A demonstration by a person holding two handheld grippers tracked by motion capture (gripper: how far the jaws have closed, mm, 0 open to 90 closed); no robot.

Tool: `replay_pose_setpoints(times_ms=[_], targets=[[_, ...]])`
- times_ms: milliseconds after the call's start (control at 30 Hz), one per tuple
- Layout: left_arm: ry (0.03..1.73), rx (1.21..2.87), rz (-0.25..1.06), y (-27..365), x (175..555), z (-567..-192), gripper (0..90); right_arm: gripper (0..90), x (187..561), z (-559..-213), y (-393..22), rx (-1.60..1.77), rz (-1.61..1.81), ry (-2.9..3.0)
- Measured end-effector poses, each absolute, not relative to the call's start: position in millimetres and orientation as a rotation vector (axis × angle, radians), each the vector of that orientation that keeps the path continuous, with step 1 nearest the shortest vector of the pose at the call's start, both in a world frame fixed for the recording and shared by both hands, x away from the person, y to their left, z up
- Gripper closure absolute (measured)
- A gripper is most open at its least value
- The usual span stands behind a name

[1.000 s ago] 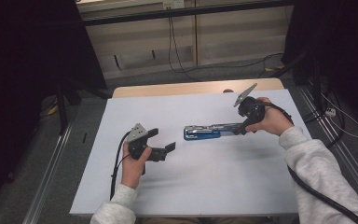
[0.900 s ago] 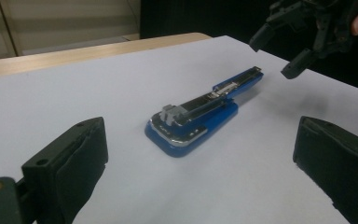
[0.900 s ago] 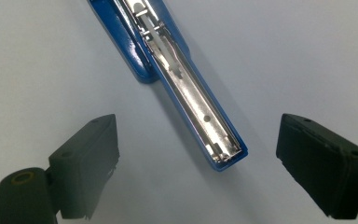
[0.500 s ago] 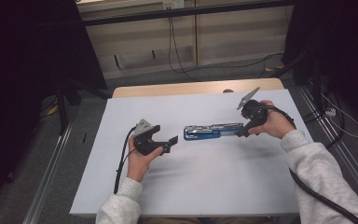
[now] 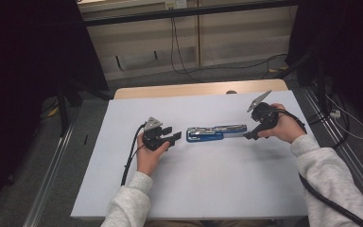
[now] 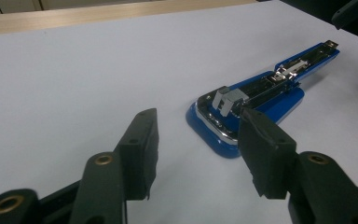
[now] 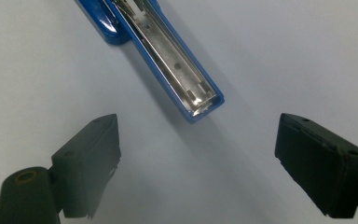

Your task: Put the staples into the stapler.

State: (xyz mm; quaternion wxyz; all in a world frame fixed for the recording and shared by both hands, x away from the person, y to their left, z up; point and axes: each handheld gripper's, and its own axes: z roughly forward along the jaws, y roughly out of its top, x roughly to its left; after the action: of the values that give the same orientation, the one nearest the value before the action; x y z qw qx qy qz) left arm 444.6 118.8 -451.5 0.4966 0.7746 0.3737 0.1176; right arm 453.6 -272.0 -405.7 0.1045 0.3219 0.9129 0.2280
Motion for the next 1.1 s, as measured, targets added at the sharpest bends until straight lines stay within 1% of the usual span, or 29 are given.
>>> replay_pose_setpoints(times_ms=[33, 133, 267, 367, 400, 500, 567, 600, 633, 667, 700, 733, 800, 833, 900, 967, 1000, 1100], targets=[[0.909, 1.900, 0.290, 117.5, 445.0, -451.8, 53.6, 13.9, 453.7, -406.3, -273.1, 0.945, 0.669, 2.687], [0.893, 1.913, 0.260, 112.4, 445.9, -453.6, 57.8, 14.2, 452.3, -406.6, -274.1, 0.948, 0.654, 2.693], [0.886, 1.939, 0.256, 108.8, 447.2, -453.4, 67.1, 15.5, 451.1, -406.2, -280.1, 0.965, 0.686, 2.671], [0.895, 1.934, 0.245, 107.2, 448.6, -453.9, 72.6, 19.6, 449.1, -408.0, -285.7, 1.006, 0.742, 2.647], [0.893, 1.957, 0.253, 106.8, 448.8, -453.9, 74.4, 20.7, 448.1, -409.1, -287.2, 1.019, 0.745, 2.632], [0.896, 1.958, 0.238, 103.8, 449.0, -455.3, 79.1, 26.5, 444.5, -413.1, -290.4, 1.036, 0.780, 2.623], [0.905, 1.972, 0.239, 103.0, 449.2, -455.9, 82.5, 34.1, 442.5, -415.1, -291.7, 1.066, 0.781, 2.599], [0.908, 1.967, 0.234, 102.6, 449.4, -456.2, 84.0, 35.8, 441.3, -416.0, -292.1, 1.071, 0.778, 2.602], [0.913, 1.967, 0.232, 102.1, 449.4, -456.4, 85.1, 39.3, 440.6, -417.1, -292.4, 1.077, 0.780, 2.594], [0.915, 1.975, 0.231, 101.9, 449.6, -456.5, 85.7, 49.4, 439.5, -417.7, -292.7, 1.096, 0.778, 2.586], [0.910, 1.985, 0.233, 101.6, 449.8, -456.5, 86.8, 56.4, 438.6, -418.5, -292.8, 1.081, 0.783, 2.591], [0.910, 1.992, 0.231, 100.9, 449.8, -457.1, 87.9, 59.8, 437.7, -419.5, -292.4, 1.090, 0.792, 2.580], [0.924, 1.994, 0.225, 99.7, 450.3, -458.5, 89.1, 74.8, 437.0, -422.0, -292.3, 1.094, 0.794, 2.579], [0.929, 1.994, 0.220, 99.3, 450.7, -459.2, 89.4, 76.8, 436.3, -423.3, -291.6, 1.113, 0.781, 2.575], [0.928, 2.012, 0.226, 98.3, 452.0, -460.0, 90.0, 85.0, 436.9, -426.1, -290.6, 1.117, 0.778, 2.572], [0.937, 2.005, 0.217, 95.8, 452.3, -460.9, 90.0, 88.6, 438.1, -427.8, -289.7, 1.123, 0.801, 2.554], [0.941, 2.012, 0.219, 94.3, 452.6, -460.9, 90.0, 90.0, 438.5, -428.3, -289.2, 1.124, 0.813, 2.548], [0.943, 2.020, 0.197, 89.8, 452.8, -462.1, 90.0, 90.0, 439.2, -431.7, -286.5, 1.142, 0.819, 2.543]])
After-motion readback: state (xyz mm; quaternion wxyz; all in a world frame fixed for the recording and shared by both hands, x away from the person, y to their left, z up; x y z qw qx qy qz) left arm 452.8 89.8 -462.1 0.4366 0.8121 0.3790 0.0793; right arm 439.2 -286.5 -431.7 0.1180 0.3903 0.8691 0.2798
